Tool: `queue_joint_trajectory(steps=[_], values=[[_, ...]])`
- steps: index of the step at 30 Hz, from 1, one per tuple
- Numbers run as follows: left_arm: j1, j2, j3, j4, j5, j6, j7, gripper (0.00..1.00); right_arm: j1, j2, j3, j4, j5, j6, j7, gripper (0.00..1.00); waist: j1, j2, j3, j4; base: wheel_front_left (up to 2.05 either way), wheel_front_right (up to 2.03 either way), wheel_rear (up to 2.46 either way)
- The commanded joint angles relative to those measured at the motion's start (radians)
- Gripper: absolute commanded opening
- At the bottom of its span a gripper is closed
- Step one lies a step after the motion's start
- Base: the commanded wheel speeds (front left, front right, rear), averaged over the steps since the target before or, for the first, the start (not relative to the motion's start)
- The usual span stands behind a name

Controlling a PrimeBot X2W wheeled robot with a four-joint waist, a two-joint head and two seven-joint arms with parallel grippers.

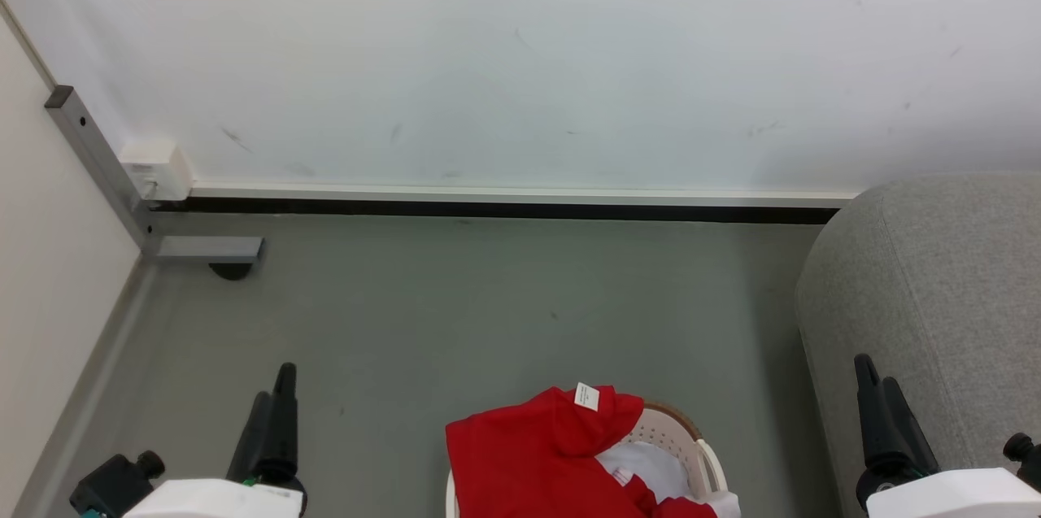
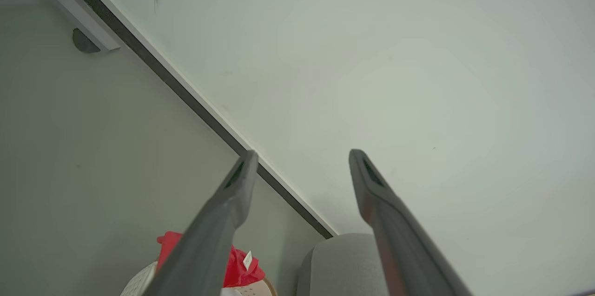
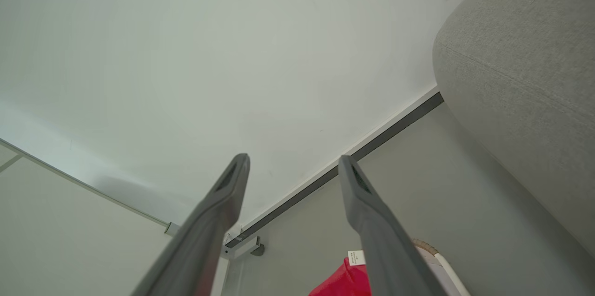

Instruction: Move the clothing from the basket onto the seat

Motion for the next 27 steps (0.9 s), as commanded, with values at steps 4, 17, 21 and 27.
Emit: queue_joint_trajectory(steps=[4, 17, 21, 27], values=[[0.0, 0.016, -0.011, -0.018, 0.089, 0.014, -0.022, 1.0, -0.008, -0.001, 0.004, -0.01, -0.093, -0.001, -0.022, 1.0, 0.0, -0.0001, -0.002, 0.001, 0.0, 0.0, 0.0], [0.007, 0.031, -0.045, -0.012, 0.263, 0.043, -0.065, 1.0, -0.013, 0.005, 0.029, 0.033, -0.272, -0.001, -0.064, 1.0, 0.0, -0.0001, -0.003, 0.0, 0.0, 0.0, 0.0], [0.009, 0.034, -0.05, -0.008, 0.311, 0.049, -0.078, 1.0, -0.019, 0.005, 0.042, 0.041, -0.317, -0.001, -0.076, 1.0, 0.0, -0.0001, -0.003, -0.001, 0.0, 0.0, 0.0], [0.01, 0.037, -0.06, -0.016, 0.381, 0.056, -0.093, 1.0, -0.025, 0.005, 0.069, 0.038, -0.374, -0.001, -0.094, 1.0, 0.0, -0.0001, -0.002, -0.001, 0.0, 0.0, 0.0]])
